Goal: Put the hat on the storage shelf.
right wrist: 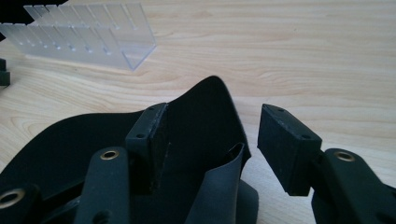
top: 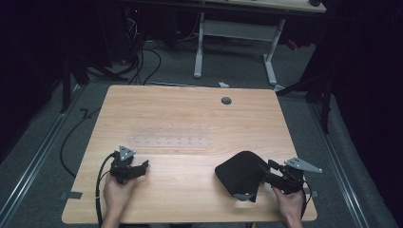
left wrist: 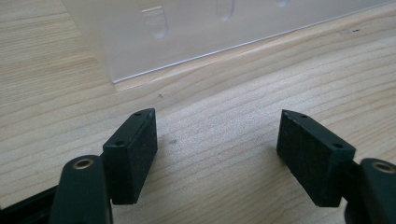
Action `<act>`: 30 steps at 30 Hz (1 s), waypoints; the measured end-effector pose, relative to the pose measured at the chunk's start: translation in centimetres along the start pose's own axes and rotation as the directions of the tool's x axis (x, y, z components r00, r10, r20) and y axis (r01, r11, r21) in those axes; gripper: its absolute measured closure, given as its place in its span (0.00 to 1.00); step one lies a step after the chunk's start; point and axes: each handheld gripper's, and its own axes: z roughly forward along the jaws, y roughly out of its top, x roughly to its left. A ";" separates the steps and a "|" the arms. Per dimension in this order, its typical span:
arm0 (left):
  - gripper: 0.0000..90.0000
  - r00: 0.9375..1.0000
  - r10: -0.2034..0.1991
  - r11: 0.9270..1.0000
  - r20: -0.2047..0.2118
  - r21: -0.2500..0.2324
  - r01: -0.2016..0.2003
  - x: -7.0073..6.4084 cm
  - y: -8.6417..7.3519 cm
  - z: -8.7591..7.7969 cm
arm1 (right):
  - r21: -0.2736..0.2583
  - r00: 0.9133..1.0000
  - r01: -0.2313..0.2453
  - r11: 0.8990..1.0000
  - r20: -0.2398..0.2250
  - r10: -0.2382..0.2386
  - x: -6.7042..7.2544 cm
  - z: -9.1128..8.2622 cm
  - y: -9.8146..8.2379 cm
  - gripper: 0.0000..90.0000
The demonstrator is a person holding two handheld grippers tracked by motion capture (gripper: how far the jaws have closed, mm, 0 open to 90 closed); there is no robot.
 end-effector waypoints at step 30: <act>0.32 1.000 0.001 1.000 0.001 0.001 -0.001 0.0 0.0 0.0 | 0.100 0.995 -0.026 0.995 -0.090 0.036 -0.2 3.1 -1.9 0.61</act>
